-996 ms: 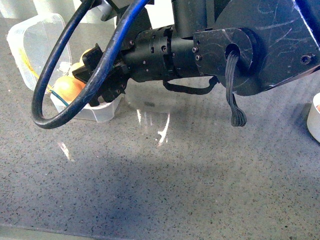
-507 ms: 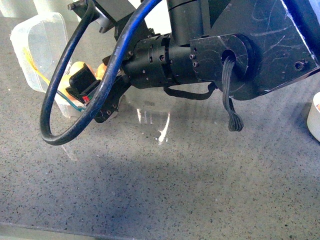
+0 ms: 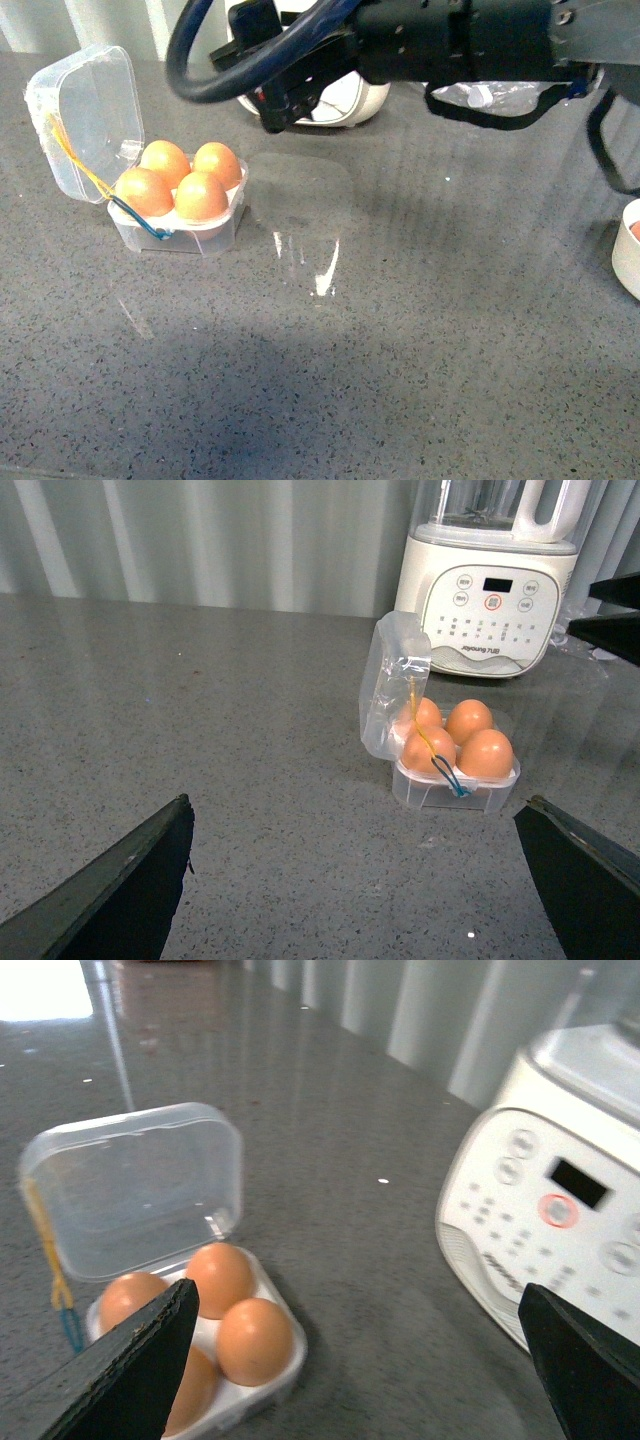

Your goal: Put egg into box

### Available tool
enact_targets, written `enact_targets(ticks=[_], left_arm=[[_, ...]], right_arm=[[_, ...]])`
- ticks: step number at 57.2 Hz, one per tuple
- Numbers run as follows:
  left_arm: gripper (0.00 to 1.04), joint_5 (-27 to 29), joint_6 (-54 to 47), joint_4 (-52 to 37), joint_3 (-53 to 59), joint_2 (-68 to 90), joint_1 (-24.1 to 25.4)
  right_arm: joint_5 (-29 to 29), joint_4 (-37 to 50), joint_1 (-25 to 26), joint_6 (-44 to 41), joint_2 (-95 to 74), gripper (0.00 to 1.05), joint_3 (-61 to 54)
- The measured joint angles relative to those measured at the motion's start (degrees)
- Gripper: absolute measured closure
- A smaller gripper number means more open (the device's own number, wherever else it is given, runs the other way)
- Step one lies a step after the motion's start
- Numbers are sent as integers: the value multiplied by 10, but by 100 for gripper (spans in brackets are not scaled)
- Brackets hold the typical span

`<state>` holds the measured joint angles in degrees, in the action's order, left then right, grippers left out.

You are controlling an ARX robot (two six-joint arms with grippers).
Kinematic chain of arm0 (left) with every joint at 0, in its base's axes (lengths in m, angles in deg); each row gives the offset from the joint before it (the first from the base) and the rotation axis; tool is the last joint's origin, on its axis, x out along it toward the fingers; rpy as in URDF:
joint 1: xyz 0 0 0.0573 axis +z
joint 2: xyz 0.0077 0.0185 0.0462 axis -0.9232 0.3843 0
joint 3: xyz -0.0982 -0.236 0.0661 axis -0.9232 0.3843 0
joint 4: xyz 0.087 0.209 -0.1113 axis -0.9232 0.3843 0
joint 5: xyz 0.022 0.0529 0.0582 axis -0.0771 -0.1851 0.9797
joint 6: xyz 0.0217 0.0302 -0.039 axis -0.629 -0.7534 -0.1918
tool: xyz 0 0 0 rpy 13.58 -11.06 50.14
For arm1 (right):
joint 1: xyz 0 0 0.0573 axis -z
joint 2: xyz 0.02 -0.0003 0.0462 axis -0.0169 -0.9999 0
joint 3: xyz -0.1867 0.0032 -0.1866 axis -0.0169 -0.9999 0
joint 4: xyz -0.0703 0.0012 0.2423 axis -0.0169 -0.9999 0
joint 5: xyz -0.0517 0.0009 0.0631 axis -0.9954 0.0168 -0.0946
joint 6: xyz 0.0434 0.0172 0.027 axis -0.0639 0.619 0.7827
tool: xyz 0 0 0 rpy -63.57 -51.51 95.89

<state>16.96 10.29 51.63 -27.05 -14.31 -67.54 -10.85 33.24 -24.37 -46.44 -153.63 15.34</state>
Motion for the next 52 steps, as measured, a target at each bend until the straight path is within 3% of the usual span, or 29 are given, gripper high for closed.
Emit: enact_targets(ticks=[23,30,36,41,52], left_arm=[[7,0,0,0,0,0,0],[7,0,0,0,0,0,0],[7,0,0,0,0,0,0],[7,0,0,0,0,0,0],[7,0,0,0,0,0,0]], right_arm=[[-238,42,81,13,184,7,-167],[-256,23,124,17,280,7,-223],[-237,-7,175,21,375,7,-255],[-269,-79,217,63,455,21,-269],[-274,-55,235,101,532,54,-376]])
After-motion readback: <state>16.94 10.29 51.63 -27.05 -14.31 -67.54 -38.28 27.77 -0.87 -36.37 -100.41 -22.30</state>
